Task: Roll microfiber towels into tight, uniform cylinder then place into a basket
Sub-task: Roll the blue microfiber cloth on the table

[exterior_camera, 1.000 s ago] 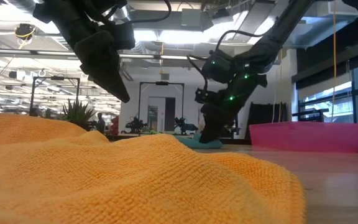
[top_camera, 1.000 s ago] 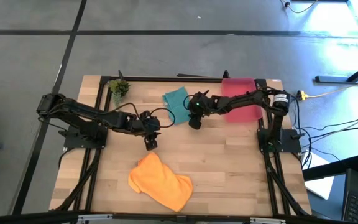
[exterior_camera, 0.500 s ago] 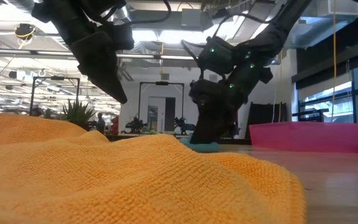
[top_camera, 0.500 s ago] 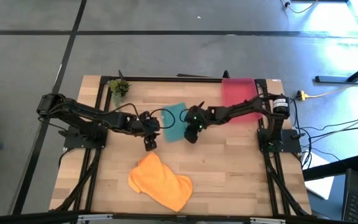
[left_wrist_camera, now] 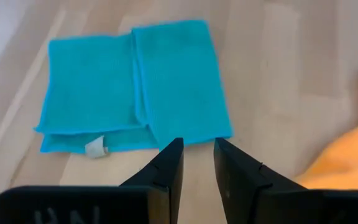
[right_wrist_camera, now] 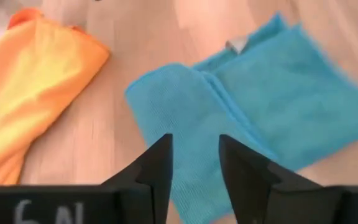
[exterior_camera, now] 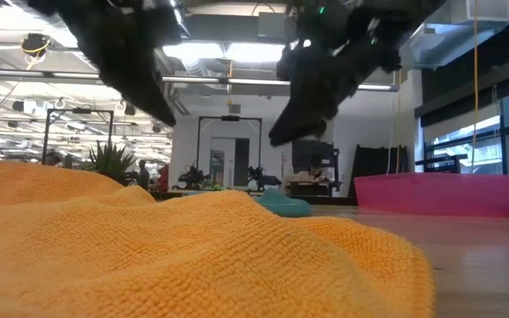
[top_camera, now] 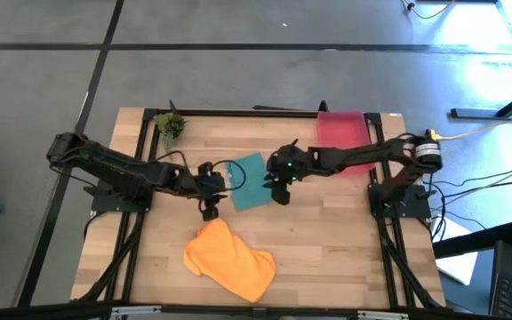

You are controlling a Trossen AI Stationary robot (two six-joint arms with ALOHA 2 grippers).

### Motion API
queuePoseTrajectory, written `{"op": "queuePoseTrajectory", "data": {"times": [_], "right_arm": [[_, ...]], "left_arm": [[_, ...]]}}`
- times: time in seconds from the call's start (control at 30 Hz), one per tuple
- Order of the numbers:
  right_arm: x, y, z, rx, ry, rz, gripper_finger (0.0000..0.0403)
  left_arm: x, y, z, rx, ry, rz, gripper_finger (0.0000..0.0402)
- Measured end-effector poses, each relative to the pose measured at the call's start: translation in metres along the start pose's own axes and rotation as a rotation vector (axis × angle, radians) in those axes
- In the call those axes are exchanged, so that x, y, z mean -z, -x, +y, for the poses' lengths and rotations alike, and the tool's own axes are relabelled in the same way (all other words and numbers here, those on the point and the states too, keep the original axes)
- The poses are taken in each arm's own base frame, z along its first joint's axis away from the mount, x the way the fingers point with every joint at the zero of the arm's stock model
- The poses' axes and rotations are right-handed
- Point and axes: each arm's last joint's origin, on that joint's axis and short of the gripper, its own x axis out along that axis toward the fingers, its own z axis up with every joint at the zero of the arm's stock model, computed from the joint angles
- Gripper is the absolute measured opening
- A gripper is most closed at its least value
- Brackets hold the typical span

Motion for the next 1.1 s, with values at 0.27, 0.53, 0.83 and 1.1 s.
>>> {"op": "queuePoseTrajectory", "data": {"times": [0.27,0.53,0.83,1.1], "right_arm": [[0.012,0.015,0.048,-0.067,0.454,0.083,0.0131],[0.021,0.015,0.076,-0.130,0.538,0.093,0.0131],[0.023,0.010,0.079,-0.138,0.573,0.094,0.0138],[0.025,0.001,0.078,-0.139,0.648,0.086,0.0200]], "left_arm": [[0.008,0.016,-0.034,0.039,-0.184,-0.066,0.0080],[0.012,0.014,-0.055,0.106,-0.167,-0.092,0.0080],[0.016,-0.002,-0.058,0.102,-0.179,-0.040,0.0080],[0.016,-0.020,-0.064,0.084,-0.241,-0.067,0.0080]]}}
